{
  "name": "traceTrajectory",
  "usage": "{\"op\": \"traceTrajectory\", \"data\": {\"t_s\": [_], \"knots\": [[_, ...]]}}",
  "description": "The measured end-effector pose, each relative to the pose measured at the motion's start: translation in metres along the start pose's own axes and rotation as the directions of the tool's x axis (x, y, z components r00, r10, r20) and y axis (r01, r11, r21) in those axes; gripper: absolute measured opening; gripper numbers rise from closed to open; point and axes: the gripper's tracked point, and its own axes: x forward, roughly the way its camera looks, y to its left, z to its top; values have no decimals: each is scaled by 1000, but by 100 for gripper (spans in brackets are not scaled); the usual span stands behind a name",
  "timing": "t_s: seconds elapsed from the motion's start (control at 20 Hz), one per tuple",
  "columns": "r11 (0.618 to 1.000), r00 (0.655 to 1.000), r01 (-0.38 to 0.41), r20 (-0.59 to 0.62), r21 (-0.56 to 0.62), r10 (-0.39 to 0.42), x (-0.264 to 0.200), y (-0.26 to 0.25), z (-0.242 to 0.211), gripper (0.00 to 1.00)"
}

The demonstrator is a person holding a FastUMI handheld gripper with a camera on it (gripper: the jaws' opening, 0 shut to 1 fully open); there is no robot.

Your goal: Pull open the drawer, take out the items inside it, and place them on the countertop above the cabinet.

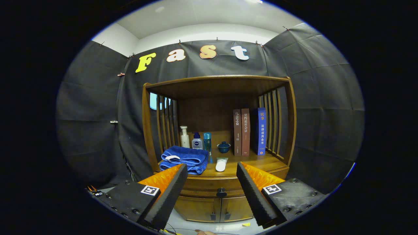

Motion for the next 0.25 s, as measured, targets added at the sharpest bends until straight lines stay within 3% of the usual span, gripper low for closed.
{"op": "traceTrajectory", "data": {"t_s": [0.25], "knots": [[1000, 1000, -1, 12, -8, 1, -23, -1, 13, 99]]}}
